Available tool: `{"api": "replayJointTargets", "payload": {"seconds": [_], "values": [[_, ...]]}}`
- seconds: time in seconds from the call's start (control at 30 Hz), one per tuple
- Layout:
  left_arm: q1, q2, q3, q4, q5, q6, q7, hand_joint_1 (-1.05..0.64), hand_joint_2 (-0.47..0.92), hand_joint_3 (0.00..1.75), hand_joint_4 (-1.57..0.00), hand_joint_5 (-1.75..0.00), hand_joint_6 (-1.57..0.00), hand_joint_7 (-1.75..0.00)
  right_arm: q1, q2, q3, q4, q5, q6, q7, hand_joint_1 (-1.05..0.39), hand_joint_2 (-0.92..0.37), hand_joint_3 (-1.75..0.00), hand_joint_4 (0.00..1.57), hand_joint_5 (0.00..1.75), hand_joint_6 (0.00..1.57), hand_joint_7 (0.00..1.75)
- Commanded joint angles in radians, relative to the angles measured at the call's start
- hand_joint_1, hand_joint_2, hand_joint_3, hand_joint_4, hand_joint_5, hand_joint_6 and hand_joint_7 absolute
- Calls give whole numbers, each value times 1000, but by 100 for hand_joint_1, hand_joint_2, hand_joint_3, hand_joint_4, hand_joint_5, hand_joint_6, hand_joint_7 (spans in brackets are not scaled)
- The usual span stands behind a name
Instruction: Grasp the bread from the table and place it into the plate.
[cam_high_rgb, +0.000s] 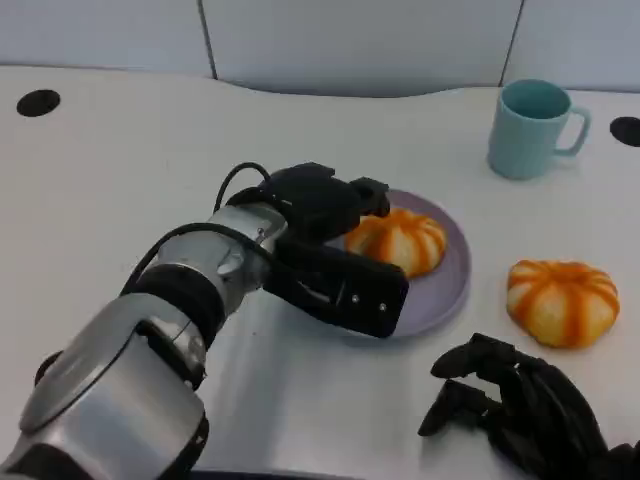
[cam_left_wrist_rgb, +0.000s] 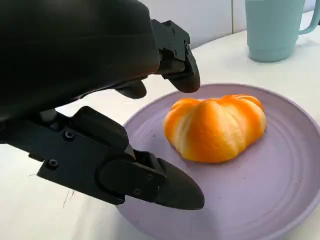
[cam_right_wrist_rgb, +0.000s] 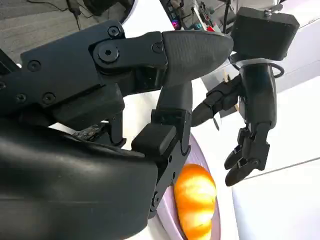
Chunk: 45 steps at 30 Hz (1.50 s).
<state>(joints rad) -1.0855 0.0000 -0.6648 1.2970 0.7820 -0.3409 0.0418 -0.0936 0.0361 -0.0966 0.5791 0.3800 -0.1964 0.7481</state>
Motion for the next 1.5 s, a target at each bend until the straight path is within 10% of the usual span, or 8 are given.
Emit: {"api": "replayJointTargets", "payload": {"seconds": [0.03,0.17,0.9,1.5], "values": [[-24,6,-3,1,2,3,-12,-94,92,17,0,-55,0,-68,9,-8,-3,14,-4,-1,3,-49,-92,-36,78,122,78,87],[-7,66,97,-49,-92,-65,10,-88,92,11,0,-87,0,-97,2,-11,-8,14,0,16,-7,-50,-92,-35,78,123,79,87],[278,162,429,-196,-502,-356,-145,-84,92,22,0,-119,-5,-88,2,-19,-4,6,-15,22,-31,-50,-92,-37,77,125,78,89],[671,149,612,-661,-865,-318,-387,-80,92,31,-10,-97,-28,-41,0,-15,-7,-6,-13,29,-34,-49,-91,-38,76,127,76,93]]}}
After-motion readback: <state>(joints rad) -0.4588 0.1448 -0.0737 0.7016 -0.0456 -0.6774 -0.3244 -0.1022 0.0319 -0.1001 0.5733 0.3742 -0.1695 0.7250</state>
